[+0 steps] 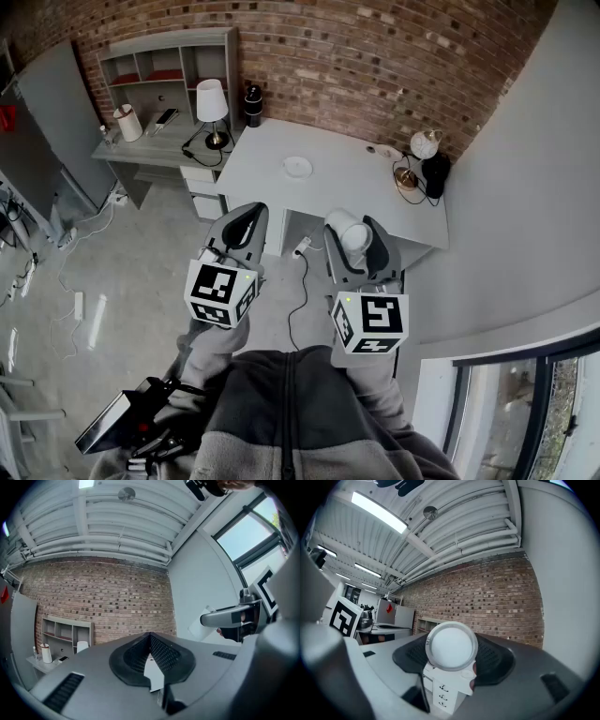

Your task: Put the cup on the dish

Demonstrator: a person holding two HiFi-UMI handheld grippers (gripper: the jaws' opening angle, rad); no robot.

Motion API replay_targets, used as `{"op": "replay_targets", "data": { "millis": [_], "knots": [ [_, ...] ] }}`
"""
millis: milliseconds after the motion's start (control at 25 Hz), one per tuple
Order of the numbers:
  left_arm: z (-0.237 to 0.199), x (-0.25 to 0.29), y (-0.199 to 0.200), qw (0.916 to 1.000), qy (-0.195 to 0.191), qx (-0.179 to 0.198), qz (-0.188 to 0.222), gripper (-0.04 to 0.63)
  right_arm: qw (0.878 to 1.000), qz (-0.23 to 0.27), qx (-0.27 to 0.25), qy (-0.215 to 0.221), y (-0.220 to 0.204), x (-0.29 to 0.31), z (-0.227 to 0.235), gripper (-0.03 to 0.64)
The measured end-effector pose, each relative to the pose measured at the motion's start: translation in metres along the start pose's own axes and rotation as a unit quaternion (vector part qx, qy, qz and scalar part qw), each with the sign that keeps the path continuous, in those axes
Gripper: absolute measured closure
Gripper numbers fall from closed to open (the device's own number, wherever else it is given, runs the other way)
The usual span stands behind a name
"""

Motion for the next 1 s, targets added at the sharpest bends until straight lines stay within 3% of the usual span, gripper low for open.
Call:
{"op": "replay_targets", "data": {
  "millis": [720,1000],
  "knots": [
    [-0.020,-0.019,-0.033,0.9996,0.024,-0.002,-0.015,0.591,1.000,-0.013,0.011,0.008,-0.036,0.012,-0.011,0.348],
    [-0.070,-0.042,-0.023,0.9991,0.018,-0.009,-0.037,0.591,0.999,-0.031,0.016,0.002,-0.018,0.036,-0.058,0.348]
  ]
}}
Point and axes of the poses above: the fingertips, and each gripper's own axes: x forward along the fingers, z to its right, y out of its top, the point moved 10 cm from there along -x, backward along the fingers, and after that the axes turned 1 degree about y, right-handed, at the moved point
